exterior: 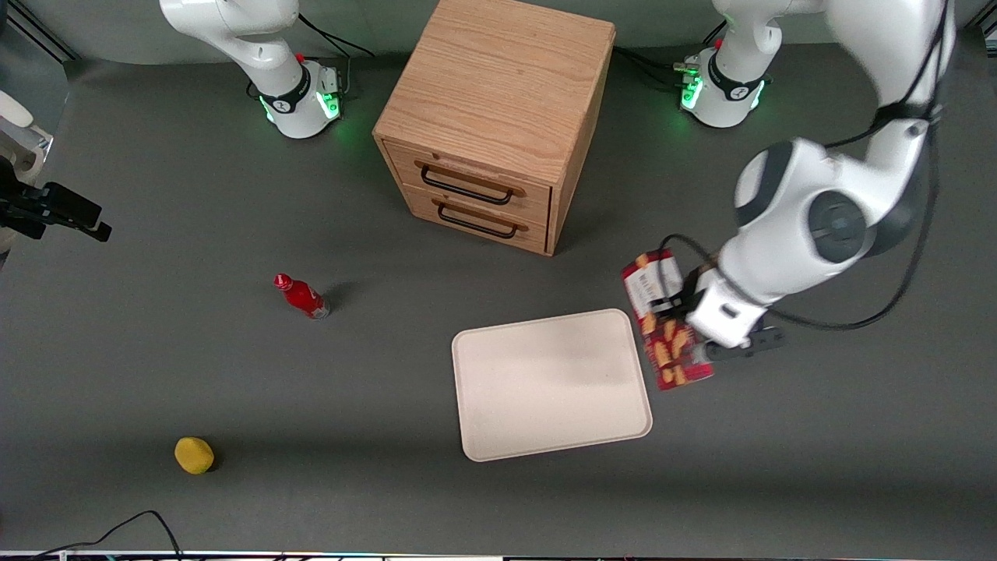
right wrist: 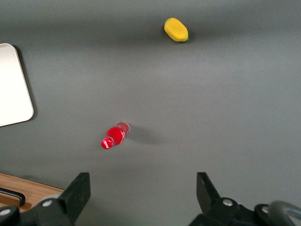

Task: Place red cookie box on tray

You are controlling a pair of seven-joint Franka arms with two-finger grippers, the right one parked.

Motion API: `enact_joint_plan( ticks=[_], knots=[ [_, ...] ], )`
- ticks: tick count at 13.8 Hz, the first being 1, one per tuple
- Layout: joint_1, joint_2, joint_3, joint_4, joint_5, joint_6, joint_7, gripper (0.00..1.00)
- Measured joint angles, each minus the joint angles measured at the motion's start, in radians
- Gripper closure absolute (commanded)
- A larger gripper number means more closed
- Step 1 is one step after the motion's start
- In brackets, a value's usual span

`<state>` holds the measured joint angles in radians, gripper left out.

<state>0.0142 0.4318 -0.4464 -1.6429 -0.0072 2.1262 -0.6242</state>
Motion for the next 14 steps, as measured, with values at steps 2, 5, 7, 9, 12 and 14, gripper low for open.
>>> enact_joint_plan(
  ticks=[2, 5, 7, 9, 12, 14],
  knots=[
    [-0.009, 0.126, -0.012, -0.001, 0.109, 0.134, -0.038, 1.0],
    [-0.005, 0.258, -0.012, 0.0, 0.256, 0.249, -0.062, 0.0],
    [-0.004, 0.282, -0.012, 0.001, 0.302, 0.258, -0.101, 0.0],
    [-0.003, 0.269, -0.014, 0.008, 0.309, 0.241, -0.129, 0.0],
    [0.013, 0.186, -0.018, 0.034, 0.302, 0.041, -0.128, 0.0],
    [0.028, 0.073, -0.013, 0.047, 0.242, -0.133, -0.06, 0.0]
  ],
)
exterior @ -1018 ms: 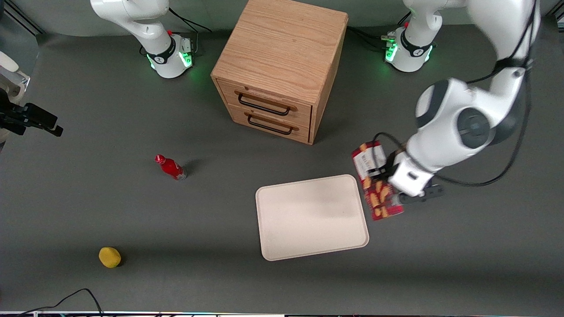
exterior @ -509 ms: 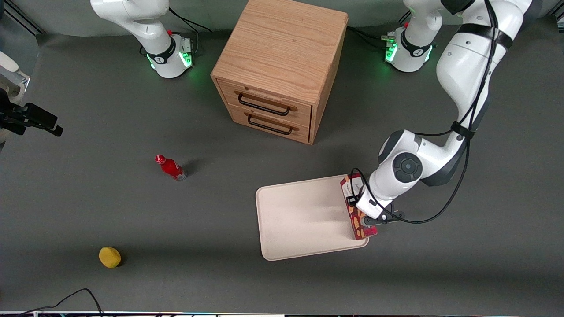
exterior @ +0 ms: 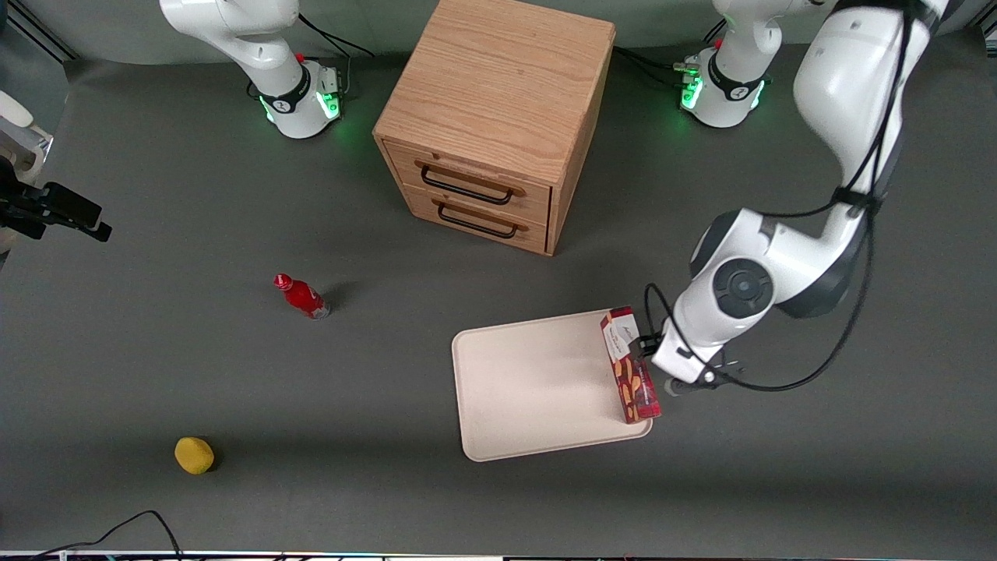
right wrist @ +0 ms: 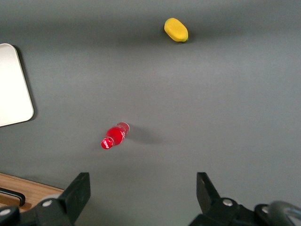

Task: Place red cookie box on tray

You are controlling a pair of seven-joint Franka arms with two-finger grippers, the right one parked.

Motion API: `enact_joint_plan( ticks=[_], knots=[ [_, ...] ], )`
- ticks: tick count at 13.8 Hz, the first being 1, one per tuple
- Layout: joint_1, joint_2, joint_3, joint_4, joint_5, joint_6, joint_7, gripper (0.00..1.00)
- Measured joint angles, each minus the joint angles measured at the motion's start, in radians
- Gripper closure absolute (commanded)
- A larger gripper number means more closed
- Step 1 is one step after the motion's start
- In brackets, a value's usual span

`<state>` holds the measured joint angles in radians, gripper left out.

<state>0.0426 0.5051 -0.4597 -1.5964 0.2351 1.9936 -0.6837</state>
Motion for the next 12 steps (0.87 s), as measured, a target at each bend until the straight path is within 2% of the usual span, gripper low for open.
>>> enact_joint_plan(
  ticks=[3, 4, 7, 9, 12],
  knots=[
    [0.014, -0.207, 0.108, 0.003, -0.15, -0.257, 0.248, 0.0],
    [0.018, -0.269, 0.157, 0.003, -0.179, -0.332, 0.333, 0.0],
    [0.025, -0.42, 0.288, -0.003, -0.207, -0.502, 0.54, 0.0],
    [0.026, -0.495, 0.371, -0.029, -0.226, -0.549, 0.642, 0.0],
    [0.027, -0.569, 0.422, -0.076, -0.232, -0.567, 0.711, 0.0]
  ],
)
